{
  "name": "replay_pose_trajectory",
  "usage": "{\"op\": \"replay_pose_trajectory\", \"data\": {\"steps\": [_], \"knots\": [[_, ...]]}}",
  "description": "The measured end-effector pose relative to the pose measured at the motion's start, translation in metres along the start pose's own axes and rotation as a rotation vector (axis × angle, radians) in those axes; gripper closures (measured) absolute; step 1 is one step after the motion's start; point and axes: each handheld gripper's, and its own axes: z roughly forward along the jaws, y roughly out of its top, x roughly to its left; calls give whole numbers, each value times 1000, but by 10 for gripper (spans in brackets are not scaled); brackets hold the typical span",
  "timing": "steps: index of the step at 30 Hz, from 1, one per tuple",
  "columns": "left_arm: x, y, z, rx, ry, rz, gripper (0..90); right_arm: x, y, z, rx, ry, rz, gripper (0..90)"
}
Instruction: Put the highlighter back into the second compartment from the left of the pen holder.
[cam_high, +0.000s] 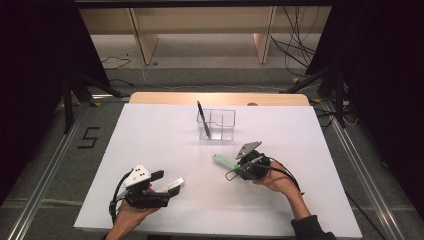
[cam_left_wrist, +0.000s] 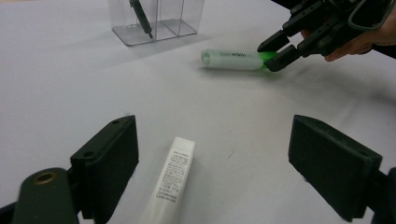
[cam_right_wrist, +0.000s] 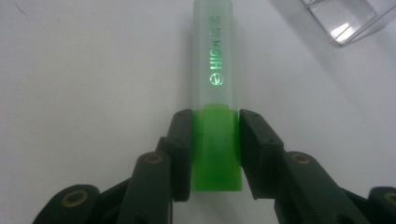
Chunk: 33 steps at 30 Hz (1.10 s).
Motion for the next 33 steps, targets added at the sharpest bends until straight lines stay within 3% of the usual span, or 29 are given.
{"op": "replay_pose_trajectory", "data": {"steps": [7, 13, 15, 26, 30, 31, 33], "knots": [[0, 0, 0, 0, 1, 0, 159, 3, 1, -4, -22, -31, -22, 675], [1, 0, 0, -1, 3, 2, 160, 14, 4, -13, -60, -87, -75, 675], [1, 0, -1, 0, 3, 2, 159, 24, 6, -17, -73, -133, -129, 675], [0, 0, 1, 8, 0, 3, 159, 59, 7, -28, -144, -241, -301, 675], [-1, 0, 1, 12, -3, 9, 160, 72, 4, -30, -163, -309, -384, 675], [-1, 0, 1, 12, -3, 9, 159, 72, 4, -30, -163, -309, -384, 675], [-1, 1, 1, 17, -11, 5, 159, 80, 1, -32, -177, -350, -447, 675]]}}
